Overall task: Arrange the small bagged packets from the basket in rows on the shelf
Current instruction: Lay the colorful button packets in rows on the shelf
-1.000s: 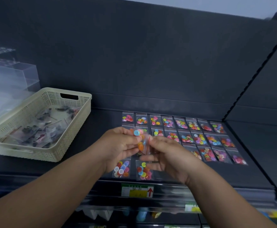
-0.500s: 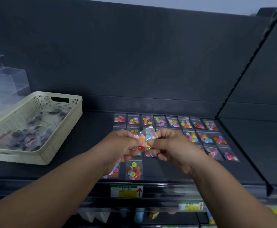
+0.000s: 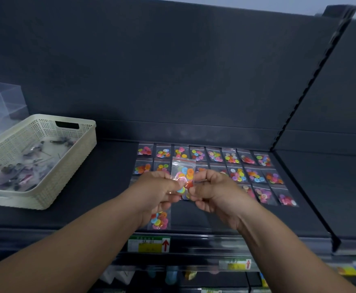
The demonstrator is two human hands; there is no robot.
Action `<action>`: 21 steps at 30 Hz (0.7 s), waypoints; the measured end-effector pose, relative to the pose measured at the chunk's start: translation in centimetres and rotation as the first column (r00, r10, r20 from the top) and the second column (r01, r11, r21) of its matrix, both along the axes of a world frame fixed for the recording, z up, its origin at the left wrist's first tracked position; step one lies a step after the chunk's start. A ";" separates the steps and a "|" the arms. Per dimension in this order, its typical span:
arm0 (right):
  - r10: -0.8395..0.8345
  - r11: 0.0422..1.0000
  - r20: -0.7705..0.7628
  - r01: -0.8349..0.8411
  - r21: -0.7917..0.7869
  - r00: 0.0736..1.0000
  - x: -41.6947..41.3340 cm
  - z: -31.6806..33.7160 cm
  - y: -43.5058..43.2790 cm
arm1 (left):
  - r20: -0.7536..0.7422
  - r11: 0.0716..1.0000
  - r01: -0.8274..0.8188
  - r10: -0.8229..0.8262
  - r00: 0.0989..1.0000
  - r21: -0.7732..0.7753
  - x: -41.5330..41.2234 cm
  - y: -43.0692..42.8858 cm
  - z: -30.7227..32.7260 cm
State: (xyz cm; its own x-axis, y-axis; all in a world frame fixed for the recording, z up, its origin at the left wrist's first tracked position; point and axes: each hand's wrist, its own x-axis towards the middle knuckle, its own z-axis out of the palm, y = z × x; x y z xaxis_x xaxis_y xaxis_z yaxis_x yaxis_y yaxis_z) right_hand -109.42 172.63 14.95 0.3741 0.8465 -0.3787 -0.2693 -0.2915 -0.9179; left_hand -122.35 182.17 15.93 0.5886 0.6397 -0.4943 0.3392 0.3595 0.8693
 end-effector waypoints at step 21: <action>0.146 0.954 0.357 -0.035 -0.298 0.923 0.4 -3.8 -0.1 | -0.562 0.550 0.562 -0.191 0.805 0.618 -3.3 0.7 -2.9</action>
State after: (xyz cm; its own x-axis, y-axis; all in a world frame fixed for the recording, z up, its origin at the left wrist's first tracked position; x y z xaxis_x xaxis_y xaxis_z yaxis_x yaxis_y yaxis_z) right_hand -108.99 172.49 11.19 0.4606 0.7626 -0.4541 0.1140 -0.5582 -0.8218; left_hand -125.63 182.85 13.02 0.7387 0.6414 -0.2072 0.6411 -0.5737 0.5097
